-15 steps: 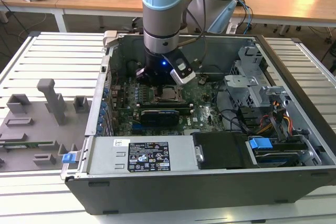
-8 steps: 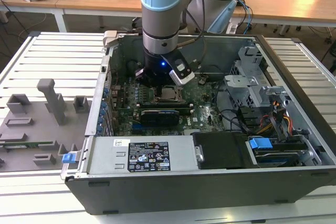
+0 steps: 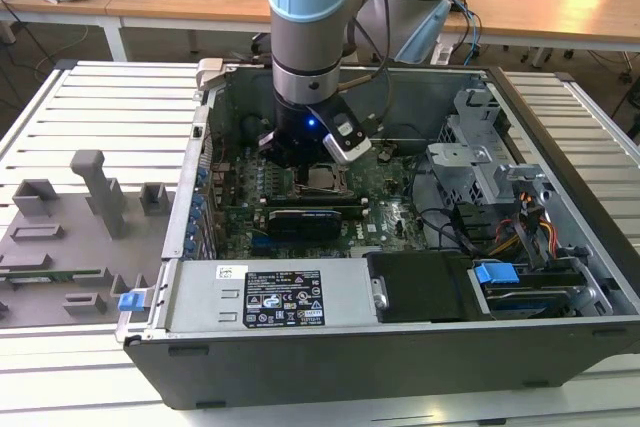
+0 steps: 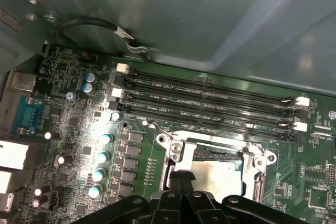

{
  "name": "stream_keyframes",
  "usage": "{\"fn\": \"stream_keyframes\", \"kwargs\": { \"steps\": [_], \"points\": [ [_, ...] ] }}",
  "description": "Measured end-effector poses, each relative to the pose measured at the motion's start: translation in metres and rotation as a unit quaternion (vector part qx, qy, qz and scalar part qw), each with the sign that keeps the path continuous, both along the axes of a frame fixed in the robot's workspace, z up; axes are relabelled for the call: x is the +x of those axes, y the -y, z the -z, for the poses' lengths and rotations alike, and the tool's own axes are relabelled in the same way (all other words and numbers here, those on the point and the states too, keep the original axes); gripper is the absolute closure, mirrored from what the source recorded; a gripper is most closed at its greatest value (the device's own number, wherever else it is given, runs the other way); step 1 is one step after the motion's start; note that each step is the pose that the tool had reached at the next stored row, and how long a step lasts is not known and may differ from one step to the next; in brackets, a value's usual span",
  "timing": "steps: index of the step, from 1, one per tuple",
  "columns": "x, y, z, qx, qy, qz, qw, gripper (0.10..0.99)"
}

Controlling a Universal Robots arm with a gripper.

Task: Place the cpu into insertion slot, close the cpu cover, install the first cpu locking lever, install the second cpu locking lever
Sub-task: 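Close the cpu cover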

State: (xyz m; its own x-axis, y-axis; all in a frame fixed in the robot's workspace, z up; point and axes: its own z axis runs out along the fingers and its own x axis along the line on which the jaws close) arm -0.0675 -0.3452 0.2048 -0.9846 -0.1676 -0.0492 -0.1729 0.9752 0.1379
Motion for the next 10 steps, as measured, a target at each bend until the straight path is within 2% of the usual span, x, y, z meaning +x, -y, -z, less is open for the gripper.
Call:
{"fn": "stream_keyframes", "kwargs": {
  "steps": [7, 10],
  "points": [
    [0.0055, -0.0009, -0.0005, 0.0004, 0.0003, -0.001, 1.0000, 0.980],
    [0.0091, -0.0040, -0.0005, 0.0003, 0.0003, -0.003, 1.0000, 0.980]
  ]
}}
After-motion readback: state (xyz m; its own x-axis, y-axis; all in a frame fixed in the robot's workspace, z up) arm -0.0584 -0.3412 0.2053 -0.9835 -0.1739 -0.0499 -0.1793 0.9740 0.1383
